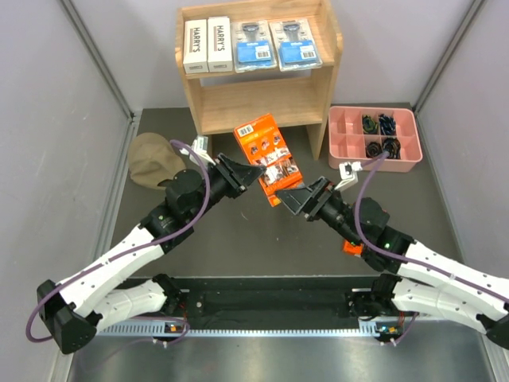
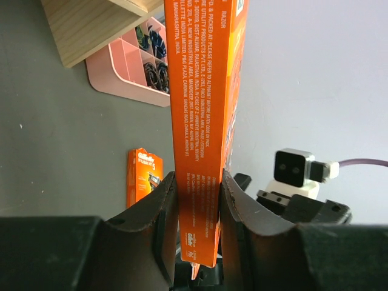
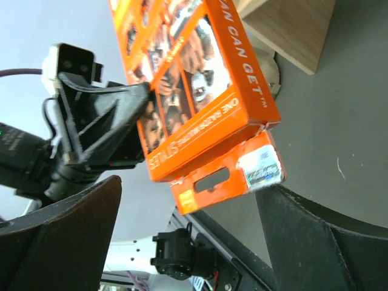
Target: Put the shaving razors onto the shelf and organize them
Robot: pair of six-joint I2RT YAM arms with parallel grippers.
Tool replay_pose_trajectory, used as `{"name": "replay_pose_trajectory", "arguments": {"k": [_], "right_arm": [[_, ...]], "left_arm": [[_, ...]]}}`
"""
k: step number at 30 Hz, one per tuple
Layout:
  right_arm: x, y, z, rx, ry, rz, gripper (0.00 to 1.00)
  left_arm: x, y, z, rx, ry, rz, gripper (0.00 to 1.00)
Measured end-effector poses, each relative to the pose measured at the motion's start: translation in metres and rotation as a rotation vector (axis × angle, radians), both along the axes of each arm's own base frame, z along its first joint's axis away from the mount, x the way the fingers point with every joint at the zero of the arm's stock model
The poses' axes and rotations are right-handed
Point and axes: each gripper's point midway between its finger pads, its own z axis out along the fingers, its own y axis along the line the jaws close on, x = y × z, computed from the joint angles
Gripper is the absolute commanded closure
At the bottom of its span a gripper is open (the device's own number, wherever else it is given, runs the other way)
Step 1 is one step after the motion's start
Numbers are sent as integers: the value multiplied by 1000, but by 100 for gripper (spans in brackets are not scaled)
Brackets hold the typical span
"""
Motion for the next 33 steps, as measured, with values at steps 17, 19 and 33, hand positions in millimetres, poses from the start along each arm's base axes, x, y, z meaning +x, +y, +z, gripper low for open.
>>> {"name": "replay_pose_trajectory", "arguments": {"k": [17,19,33], "right_arm": [[13,20,4,119,-14,28,60],[15,21,4,125,-17,28,71],[11,22,21,211,-10,50,98]], "left_arm": [[-4,0,0,-40,20,-14,100],[-5,1,4,-56,16,-10,100],[-9,8,17,-114,-9,1,58]]}}
